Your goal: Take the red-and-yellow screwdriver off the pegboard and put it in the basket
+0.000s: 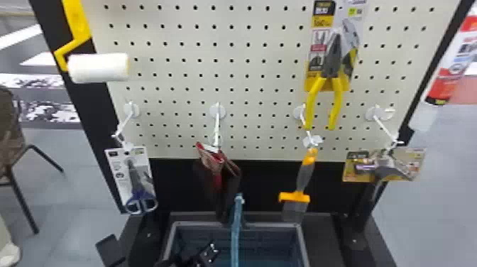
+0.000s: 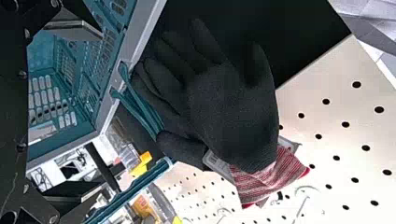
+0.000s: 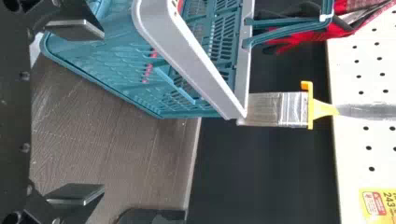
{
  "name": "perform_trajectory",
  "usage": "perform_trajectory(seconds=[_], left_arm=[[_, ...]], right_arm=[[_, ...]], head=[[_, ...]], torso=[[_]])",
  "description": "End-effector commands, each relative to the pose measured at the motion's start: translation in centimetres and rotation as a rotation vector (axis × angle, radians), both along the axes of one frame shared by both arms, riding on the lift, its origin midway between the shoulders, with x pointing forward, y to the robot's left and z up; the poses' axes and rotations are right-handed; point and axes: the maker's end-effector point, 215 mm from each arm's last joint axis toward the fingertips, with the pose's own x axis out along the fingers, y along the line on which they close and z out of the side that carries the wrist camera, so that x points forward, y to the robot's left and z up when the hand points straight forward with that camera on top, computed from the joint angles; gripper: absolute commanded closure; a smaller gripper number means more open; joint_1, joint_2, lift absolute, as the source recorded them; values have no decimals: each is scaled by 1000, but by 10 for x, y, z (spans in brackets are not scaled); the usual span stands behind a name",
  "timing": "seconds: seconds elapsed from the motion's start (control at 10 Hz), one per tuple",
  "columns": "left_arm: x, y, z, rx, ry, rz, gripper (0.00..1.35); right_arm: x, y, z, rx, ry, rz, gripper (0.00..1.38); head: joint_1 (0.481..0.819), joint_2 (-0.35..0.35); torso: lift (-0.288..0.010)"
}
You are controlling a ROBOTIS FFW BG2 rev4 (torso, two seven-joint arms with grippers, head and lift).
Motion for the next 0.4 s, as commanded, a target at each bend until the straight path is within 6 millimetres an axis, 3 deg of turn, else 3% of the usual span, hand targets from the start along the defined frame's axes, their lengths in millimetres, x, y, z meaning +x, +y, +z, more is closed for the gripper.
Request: perform_trajectory(seconds=[0.0, 0.2, 0.3], left_arm=[[0, 0, 1, 1, -2, 1, 165], [0, 1, 0, 5, 3, 7, 165], [3, 6, 9, 39, -17, 23, 165]], right_arm=[[1, 0, 1, 0, -3, 0, 142], [0, 0, 1, 0, 0, 0, 142], [0, 0, 1, 0, 0, 0, 142]], head=[[549, 0], [549, 0], [549, 0]], torso=[[-100], [-100], [-100]])
